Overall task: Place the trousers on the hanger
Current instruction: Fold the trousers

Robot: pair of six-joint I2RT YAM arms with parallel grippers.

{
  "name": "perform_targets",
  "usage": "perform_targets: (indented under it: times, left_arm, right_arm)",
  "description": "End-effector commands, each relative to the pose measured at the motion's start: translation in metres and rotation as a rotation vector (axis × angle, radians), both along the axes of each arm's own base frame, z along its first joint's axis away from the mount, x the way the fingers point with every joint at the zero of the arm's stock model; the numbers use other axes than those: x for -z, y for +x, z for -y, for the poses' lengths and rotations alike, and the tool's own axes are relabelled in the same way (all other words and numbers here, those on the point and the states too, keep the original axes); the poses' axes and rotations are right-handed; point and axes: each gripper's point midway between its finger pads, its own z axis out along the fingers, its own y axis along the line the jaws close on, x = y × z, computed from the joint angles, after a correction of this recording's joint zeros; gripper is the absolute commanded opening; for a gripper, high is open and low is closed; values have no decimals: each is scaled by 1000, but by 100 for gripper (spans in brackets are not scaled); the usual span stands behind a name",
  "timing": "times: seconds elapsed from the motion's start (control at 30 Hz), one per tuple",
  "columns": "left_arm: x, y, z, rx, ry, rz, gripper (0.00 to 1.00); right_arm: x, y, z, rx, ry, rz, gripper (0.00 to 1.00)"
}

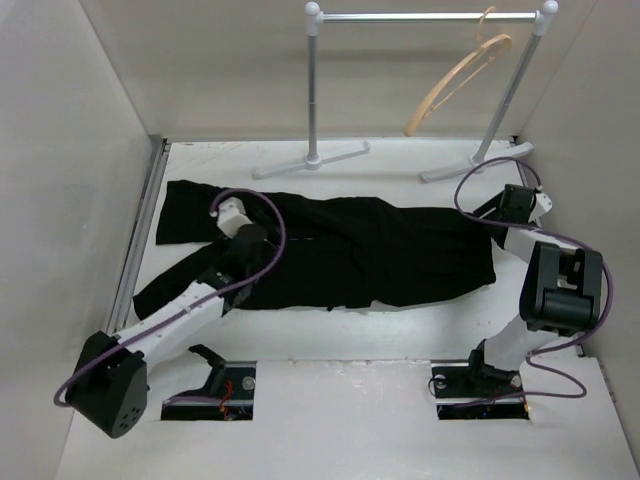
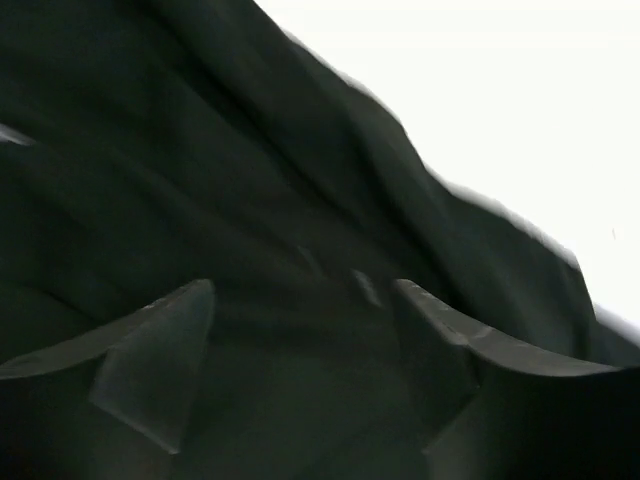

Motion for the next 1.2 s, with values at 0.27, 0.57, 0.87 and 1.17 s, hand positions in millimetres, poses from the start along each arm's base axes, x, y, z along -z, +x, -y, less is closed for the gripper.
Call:
perform_targets:
  times: [0.27,0.57,0.87,1.17]
  left_arm:
    - [0,-107,227,745,30,-20,76]
    - [79,-104,240,767,160,-150,66]
    - [101,-119,192,713,154,-225,18]
    - [26,-131,192,713,40,-80,87]
  right_arm:
    - [2,53,-37,-156,295,126,54]
    - [-147,50,-47,-207,174,609,5]
    - [-221,-10,-50,-89,-137,761,8]
    - [-129,25,35,217,-42,396,62]
